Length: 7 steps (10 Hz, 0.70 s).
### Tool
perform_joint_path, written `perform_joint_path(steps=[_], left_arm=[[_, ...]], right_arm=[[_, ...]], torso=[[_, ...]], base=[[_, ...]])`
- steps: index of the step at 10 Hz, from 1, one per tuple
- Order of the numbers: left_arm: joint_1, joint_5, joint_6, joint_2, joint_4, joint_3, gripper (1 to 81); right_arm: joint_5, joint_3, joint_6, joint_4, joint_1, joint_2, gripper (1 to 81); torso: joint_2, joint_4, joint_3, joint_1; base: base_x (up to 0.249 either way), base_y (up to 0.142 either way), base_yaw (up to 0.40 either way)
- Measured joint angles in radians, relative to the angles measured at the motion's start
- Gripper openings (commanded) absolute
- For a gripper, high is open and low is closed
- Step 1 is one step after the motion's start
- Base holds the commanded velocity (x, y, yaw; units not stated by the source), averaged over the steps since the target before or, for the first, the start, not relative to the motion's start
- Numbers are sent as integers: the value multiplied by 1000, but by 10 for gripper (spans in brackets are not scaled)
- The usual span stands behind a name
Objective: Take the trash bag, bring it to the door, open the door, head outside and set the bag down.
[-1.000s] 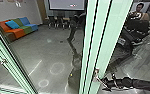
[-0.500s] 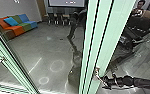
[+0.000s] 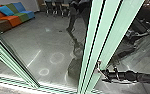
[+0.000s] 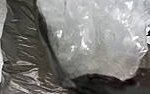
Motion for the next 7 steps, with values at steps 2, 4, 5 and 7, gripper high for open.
perform_joint_path(steps=[2,4,5,7], left_arm=[[-4,-4,0,0,0,0,10],[-4,-7,0,0,0,0,10],[-4,-7,0,0,0,0,10],[-4,-9,0,0,0,0,10]], right_arm=[[-9,-4,23,5,27,0,811],[-28,-7,44,8,46,0,811],[-31,-7,48,8,51,0,811],[-43,-6,50,8,61,-1,811]], torso=[[0,0,-9,1],[1,0,-9,2],[2,0,-9,3],[3,0,-10,3]], base=[[0,0,0],[0,0,0],[0,0,0],[0,0,0]])
